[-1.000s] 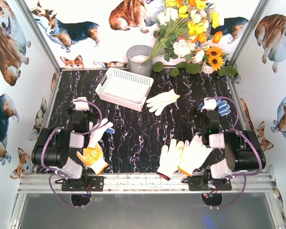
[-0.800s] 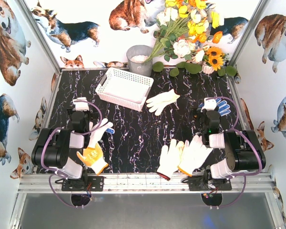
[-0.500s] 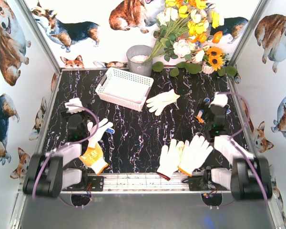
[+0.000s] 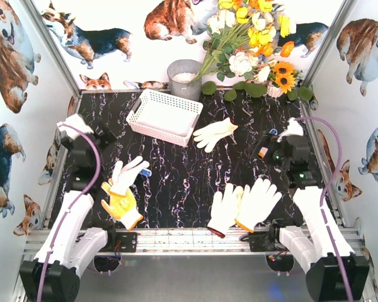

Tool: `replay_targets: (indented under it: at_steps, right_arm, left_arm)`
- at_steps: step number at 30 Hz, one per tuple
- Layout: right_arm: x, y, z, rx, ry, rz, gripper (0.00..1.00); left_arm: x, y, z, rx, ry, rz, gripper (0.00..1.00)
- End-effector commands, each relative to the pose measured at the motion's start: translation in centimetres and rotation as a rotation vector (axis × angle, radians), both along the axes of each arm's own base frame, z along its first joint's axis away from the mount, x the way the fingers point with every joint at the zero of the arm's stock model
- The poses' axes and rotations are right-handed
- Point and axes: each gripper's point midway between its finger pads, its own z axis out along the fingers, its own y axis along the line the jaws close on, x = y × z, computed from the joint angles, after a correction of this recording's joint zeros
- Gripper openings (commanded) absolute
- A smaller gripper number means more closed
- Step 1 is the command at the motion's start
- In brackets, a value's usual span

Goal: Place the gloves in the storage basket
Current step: Pick up the glove from the center of the board.

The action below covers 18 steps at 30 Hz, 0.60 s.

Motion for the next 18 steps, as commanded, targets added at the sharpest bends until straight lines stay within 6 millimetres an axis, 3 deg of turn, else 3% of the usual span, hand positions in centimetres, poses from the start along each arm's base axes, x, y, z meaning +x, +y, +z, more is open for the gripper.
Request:
replay_targets:
  at_steps: [1, 7, 10, 13, 18]
  right_arm:
    - [-3.8, 5.2, 0.1, 0.072, 0.216, 0.211, 0.98]
    - [-8.0, 7.3, -3.5, 0.018, 0.456, 0.161, 0.87]
    - [-9.5, 6.9, -6.1, 0.009, 0.536, 0.096, 0.89]
    - [-11.4, 6.1, -8.4, 0.010, 0.641, 0.037, 0.84]
    - [-12.2, 4.3, -9.5, -0.025, 0.661, -0.076, 0.75]
  left_arm:
    - [-0.7, -1.6, 1.8, 0.009, 0.141, -0.105, 1.00]
    - [0.0, -3.6, 3.5, 0.100, 0.244, -0.275, 1.00]
    - [-0.8, -3.0, 3.4, 0.165, 0.239, -0.271, 1.00]
    - [-1.8, -1.6, 2.0, 0.192, 0.254, -0.204, 1.00]
    - [-2.8, -0.7, 2.4, 0.199, 0.244, -0.150, 1.00]
